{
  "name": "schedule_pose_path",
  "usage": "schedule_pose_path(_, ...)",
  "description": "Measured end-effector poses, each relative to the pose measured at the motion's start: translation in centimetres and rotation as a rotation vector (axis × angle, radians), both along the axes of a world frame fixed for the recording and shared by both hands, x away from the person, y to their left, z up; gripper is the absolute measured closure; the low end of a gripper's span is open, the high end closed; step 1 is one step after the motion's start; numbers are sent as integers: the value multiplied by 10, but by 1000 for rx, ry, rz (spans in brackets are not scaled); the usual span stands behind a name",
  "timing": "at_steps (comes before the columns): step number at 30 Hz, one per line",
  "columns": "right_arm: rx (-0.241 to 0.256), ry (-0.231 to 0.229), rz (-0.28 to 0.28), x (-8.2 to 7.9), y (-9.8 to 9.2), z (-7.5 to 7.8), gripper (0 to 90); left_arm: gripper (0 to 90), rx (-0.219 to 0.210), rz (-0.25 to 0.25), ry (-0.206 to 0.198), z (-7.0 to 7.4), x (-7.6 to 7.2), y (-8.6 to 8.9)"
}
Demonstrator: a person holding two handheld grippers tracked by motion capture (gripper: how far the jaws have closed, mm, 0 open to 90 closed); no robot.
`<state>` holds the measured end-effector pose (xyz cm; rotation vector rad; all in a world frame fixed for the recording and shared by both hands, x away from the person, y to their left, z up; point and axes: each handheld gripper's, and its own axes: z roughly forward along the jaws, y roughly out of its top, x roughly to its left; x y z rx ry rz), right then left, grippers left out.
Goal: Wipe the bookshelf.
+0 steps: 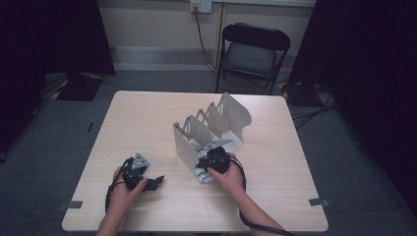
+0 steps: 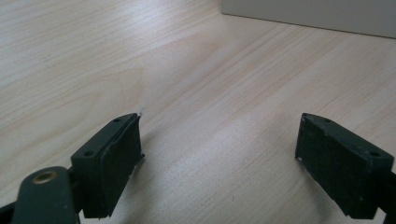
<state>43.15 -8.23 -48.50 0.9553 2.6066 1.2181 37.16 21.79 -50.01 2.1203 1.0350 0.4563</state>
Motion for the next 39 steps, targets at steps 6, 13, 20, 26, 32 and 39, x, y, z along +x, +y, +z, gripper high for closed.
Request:
schedule_pose_path(6,-2,-3,-26,-17,-13,5,693,143,0,-1,0,0,0,0)
schedule_pose_path(13,14,-41,-71,-5,-9,15,514,142,0,0,0,0,0,0)
schedule_pose_path(20,-9,-13,-68,-2,1,-3,641,142,-2,3,3,0,0,0)
schedule_pose_path(26,-31,19,-27,-8,-4,5,807,141,-2,1,1,0,0,0)
schedule_pose_path(32,11,32,-31,-12,-15,20,832,140,-2,0,0,0,0,0)
schedule_pose_path(39,63,31,-40,-12,-24,54,837,140,-3,-1,0,0,0,0)
